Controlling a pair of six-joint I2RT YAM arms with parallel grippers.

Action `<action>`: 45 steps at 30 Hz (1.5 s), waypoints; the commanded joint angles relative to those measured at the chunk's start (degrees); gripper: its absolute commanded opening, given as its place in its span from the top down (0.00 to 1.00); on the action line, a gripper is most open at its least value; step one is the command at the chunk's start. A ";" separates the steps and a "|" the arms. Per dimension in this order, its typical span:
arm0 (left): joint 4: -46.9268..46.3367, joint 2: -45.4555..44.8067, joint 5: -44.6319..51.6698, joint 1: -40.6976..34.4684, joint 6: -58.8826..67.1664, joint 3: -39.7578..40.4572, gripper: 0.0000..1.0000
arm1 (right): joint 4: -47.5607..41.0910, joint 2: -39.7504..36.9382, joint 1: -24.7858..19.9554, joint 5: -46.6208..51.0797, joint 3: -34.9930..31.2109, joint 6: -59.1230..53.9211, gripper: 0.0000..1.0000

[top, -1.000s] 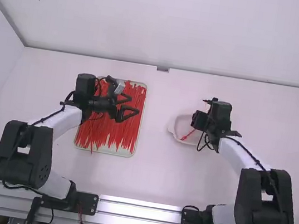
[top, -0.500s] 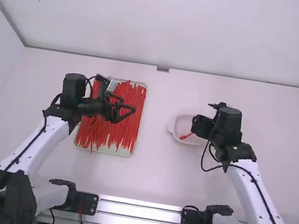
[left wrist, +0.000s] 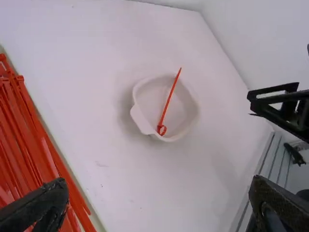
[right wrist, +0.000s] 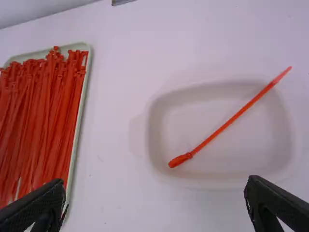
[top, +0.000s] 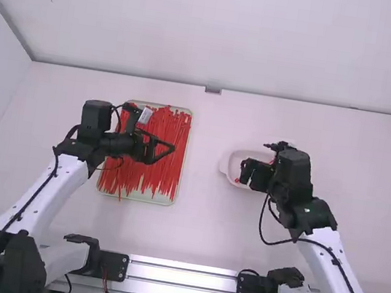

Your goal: Fasten the cable tie

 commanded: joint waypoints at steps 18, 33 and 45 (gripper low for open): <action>11.97 -19.34 -16.92 0.01 4.45 -18.47 0.33 | 19.08 -20.48 -17.52 1.87 -20.24 -19.52 0.36; 11.97 -38.68 -36.26 0.01 4.45 -37.81 0.67 | 23.59 -39.31 -17.52 1.87 -39.07 -20.75 0.69; 11.97 -52.02 -49.60 0.01 4.45 -45.54 0.90 | 23.59 -50.62 -17.52 1.87 -42.26 -20.75 0.89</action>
